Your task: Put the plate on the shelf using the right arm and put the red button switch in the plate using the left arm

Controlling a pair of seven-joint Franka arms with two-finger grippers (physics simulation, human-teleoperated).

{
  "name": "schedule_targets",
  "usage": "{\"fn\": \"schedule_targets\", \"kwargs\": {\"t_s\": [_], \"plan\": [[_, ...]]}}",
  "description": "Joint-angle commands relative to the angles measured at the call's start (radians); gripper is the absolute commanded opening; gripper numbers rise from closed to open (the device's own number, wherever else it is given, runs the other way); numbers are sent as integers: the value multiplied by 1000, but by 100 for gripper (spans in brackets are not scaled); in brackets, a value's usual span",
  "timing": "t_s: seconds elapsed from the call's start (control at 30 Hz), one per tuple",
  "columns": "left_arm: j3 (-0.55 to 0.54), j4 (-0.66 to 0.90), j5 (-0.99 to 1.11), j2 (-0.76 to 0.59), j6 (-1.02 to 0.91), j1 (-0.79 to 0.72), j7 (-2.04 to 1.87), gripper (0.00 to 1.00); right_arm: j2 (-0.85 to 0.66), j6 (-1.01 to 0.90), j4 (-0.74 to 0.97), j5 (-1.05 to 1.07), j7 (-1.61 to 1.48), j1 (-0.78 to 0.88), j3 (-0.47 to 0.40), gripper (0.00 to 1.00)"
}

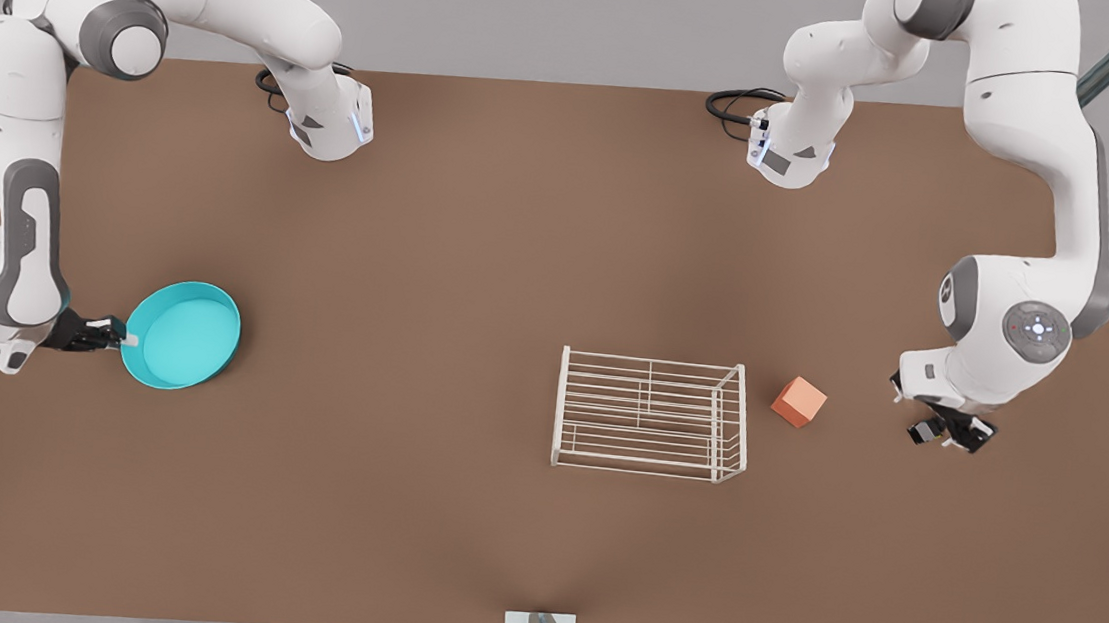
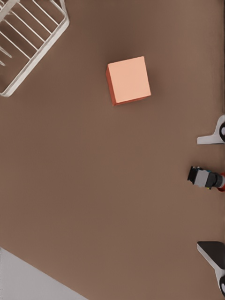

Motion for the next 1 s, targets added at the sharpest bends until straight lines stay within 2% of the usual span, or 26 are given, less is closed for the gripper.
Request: {"fn": "schedule_targets", "kwargs": {"t_s": [0.0, 0.13, 0.17, 0.23, 0.4, 0.6, 0.63, 0.8, 0.97], "plan": [[0, -16, 2, -2, 103, 6, 345, 100, 6, 11, 0, 0, -168, 1, 0, 40], [0, -13, 22, 37, 193, 13, 345, 100, 10, 5, -2, -2, -137, 14, 0, 40], [0, -11, 22, 46, 204, 13, 345, 100, 9, -3, 0, -5, -123, 22, 0, 23], [4, -11, 24, 53, 212, 26, 345, 100, 4, -13, 1, -6, -122, 22, 0, 11], [8, -37, 36, 55, 210, 50, 346, 100, -108, -168, 31, -11, -8, 67, 5, 11], [15, -79, 36, 55, 210, 79, 366, 100, -281, -378, 96, -6, 469, 324, 11, 13], [15, -82, 36, 58, 209, 82, 366, 100, -290, -385, 118, -8, 584, 358, 43, 13], [17, -103, 36, 72, 226, 96, 360, 100, -290, -366, 176, -18, 1225, 379, 351, 15], [18, -108, 36, 103, 253, 115, 360, 100, -253, -185, 222, -46, 1707, 652, 353, 15]]}}
